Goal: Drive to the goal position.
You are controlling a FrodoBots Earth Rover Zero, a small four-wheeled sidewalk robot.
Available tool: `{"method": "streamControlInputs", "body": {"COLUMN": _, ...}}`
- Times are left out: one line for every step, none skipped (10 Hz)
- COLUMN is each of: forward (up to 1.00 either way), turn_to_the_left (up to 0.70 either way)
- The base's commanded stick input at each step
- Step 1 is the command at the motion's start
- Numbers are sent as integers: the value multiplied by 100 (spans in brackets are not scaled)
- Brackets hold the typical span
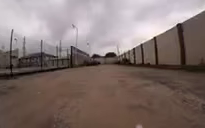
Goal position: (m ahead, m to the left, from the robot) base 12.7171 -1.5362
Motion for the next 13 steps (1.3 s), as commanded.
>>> {"method": "streamControlInputs", "body": {"forward": 70, "turn_to_the_left": 0}}
{"method": "streamControlInputs", "body": {"forward": 70, "turn_to_the_left": 0}}
{"method": "streamControlInputs", "body": {"forward": 70, "turn_to_the_left": 0}}
{"method": "streamControlInputs", "body": {"forward": 70, "turn_to_the_left": 0}}
{"method": "streamControlInputs", "body": {"forward": 70, "turn_to_the_left": -35}}
{"method": "streamControlInputs", "body": {"forward": 70, "turn_to_the_left": -35}}
{"method": "streamControlInputs", "body": {"forward": 70, "turn_to_the_left": -35}}
{"method": "streamControlInputs", "body": {"forward": 70, "turn_to_the_left": -35}}
{"method": "streamControlInputs", "body": {"forward": 70, "turn_to_the_left": -35}}
{"method": "streamControlInputs", "body": {"forward": 70, "turn_to_the_left": -35}}
{"method": "streamControlInputs", "body": {"forward": 70, "turn_to_the_left": -22}}
{"method": "streamControlInputs", "body": {"forward": 70, "turn_to_the_left": -3}}
{"method": "streamControlInputs", "body": {"forward": 70, "turn_to_the_left": -28}}
